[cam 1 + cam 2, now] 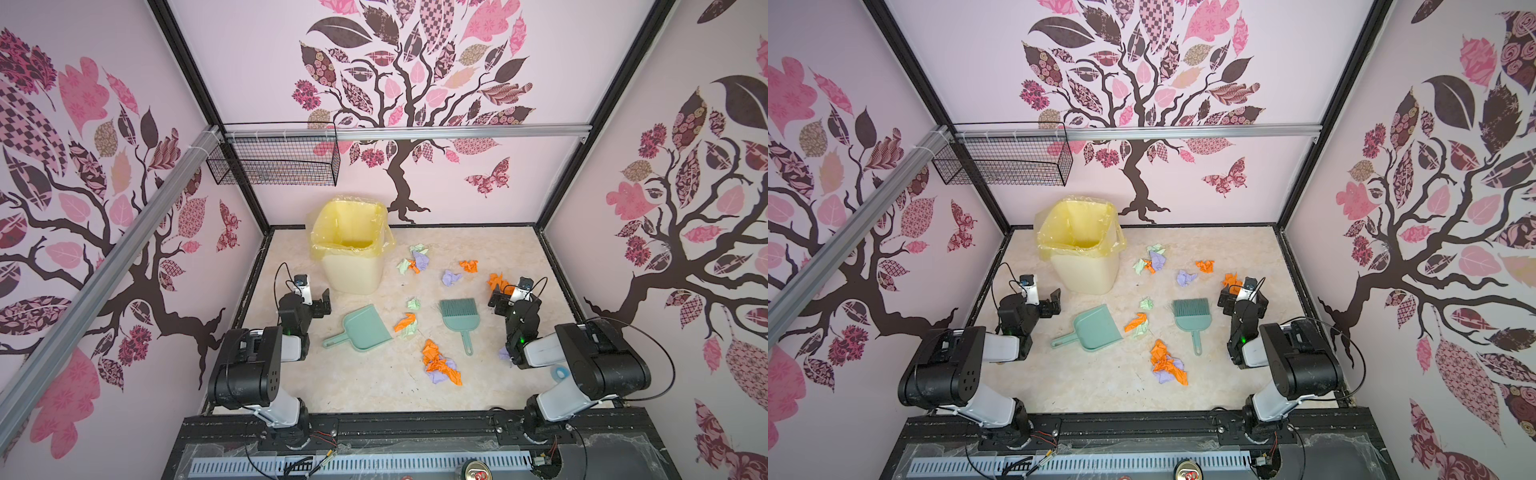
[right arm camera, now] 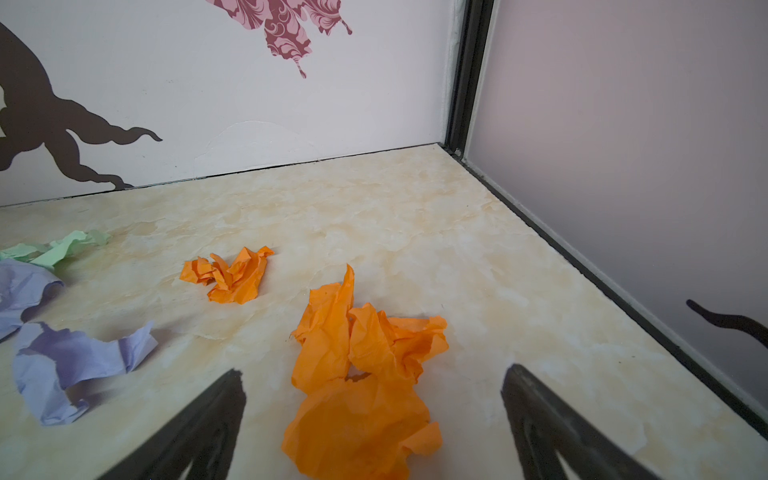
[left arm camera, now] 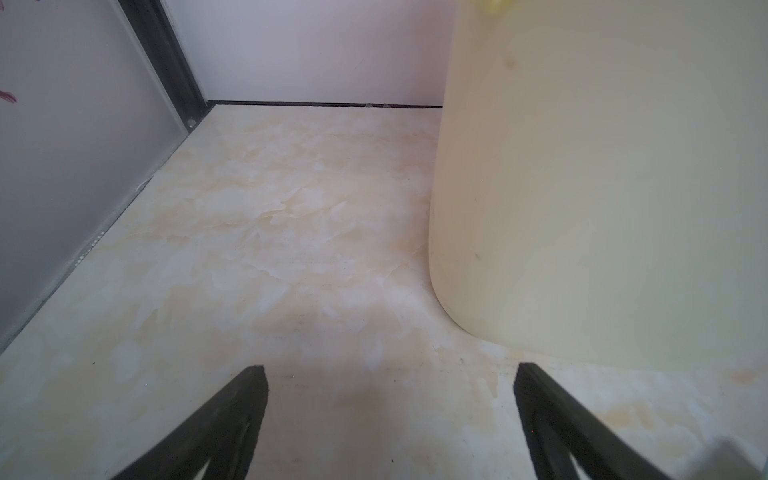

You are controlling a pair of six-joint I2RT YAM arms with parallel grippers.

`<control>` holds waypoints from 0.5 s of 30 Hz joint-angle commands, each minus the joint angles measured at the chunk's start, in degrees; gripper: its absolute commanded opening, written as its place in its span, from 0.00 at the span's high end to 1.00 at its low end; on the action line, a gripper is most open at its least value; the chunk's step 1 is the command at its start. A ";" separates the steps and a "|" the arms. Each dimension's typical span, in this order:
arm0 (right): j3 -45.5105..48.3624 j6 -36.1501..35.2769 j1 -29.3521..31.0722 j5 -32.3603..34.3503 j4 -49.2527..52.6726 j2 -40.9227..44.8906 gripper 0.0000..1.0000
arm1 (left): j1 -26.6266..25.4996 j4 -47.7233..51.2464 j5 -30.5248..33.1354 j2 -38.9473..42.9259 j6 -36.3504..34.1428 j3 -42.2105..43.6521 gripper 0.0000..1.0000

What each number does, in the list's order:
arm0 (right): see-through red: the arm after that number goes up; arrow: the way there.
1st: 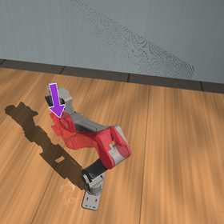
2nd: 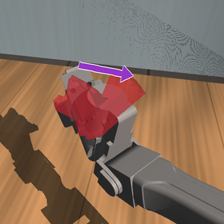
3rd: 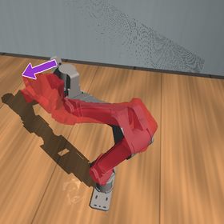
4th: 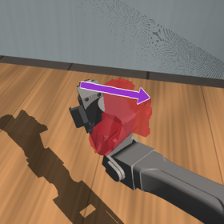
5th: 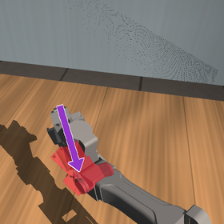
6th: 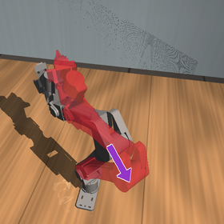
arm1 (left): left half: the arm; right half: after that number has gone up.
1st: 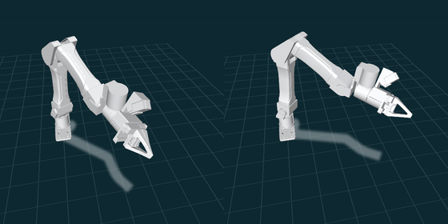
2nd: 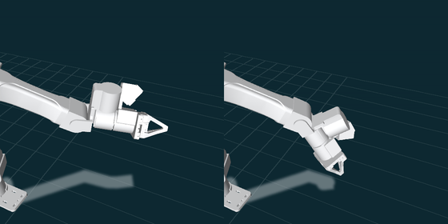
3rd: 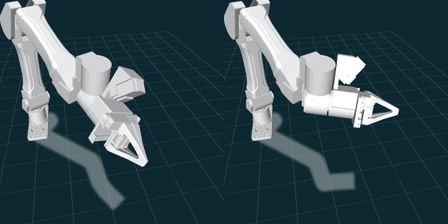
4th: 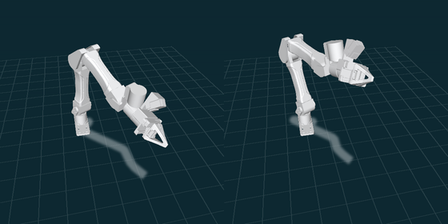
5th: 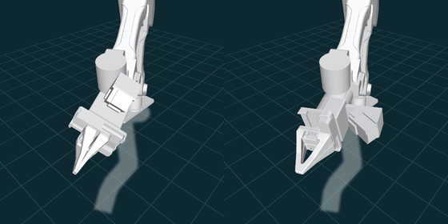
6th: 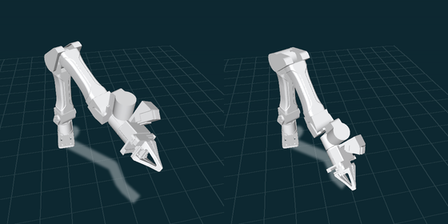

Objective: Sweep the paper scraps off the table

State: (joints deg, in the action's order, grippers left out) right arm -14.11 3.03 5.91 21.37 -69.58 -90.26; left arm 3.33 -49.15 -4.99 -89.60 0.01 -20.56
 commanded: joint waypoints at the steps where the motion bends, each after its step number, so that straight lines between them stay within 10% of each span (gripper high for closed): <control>1: -1.16 0.51 0.05 0.09 -0.12 0.11 0.00 | -0.08 -0.48 0.39 0.53 0.36 -1.39 0.04; 15: -0.96 0.44 0.03 0.17 -0.27 0.26 0.01 | -0.08 -0.91 0.51 0.47 0.25 -1.18 0.03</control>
State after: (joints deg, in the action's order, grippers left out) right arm -14.11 3.03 5.91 21.37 -69.58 -90.26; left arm 3.33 -49.17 -4.97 -89.60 -0.01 -20.56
